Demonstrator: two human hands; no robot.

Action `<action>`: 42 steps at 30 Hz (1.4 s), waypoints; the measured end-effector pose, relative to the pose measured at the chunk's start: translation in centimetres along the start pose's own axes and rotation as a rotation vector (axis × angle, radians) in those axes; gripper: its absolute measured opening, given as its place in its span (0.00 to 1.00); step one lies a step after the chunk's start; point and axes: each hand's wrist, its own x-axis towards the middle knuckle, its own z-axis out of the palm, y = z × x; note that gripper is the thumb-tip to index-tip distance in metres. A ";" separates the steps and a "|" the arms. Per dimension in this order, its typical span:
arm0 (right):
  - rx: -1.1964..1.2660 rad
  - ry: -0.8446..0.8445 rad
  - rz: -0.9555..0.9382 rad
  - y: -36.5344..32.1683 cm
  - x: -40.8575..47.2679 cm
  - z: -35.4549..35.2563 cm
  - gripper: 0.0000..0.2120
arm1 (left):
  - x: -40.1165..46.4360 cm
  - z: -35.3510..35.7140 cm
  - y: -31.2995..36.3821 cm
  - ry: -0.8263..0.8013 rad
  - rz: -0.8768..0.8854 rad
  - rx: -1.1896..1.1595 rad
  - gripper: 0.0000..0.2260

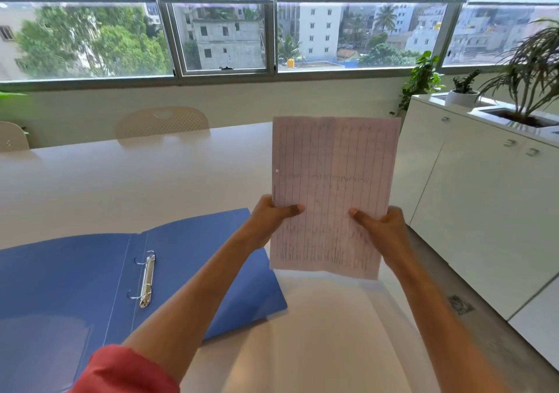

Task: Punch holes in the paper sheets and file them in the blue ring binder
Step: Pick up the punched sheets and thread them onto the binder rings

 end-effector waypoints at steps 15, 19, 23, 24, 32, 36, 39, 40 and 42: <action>0.531 -0.343 0.047 1.4 -3.0 0.1 0.35 | -1.3 1.4 -1.5 0.354 -0.106 -0.522 0.12; 0.647 -0.260 0.045 2.2 -3.8 1.6 0.38 | -1.6 2.3 -2.1 0.376 -0.147 -0.620 0.16; 0.617 -0.155 0.067 2.3 -4.3 2.6 0.18 | -1.9 2.9 -2.6 0.342 -0.162 -0.622 0.17; 0.599 -0.127 0.079 2.3 -4.3 2.7 0.17 | -2.1 3.0 -2.6 0.321 -0.155 -0.618 0.17; 0.270 0.048 0.017 1.4 -3.2 1.6 0.09 | -1.8 -1.2 -2.2 0.326 -0.131 -0.527 0.19; 0.149 0.087 -0.049 0.4 -2.2 -0.2 0.13 | -0.8 -7.1 0.5 0.327 -0.070 -0.385 0.23; 0.067 0.080 -0.100 -0.3 -1.6 -1.3 0.11 | -0.4 -9.9 2.8 0.227 -0.063 -0.081 0.14; 0.048 0.060 -0.115 -0.5 -1.4 -1.6 0.09 | -0.3 -10.4 3.4 0.167 -0.076 0.001 0.14; 0.038 0.004 -0.135 -0.6 -1.3 -2.0 0.08 | -0.3 -10.4 4.3 0.047 -0.108 0.099 0.21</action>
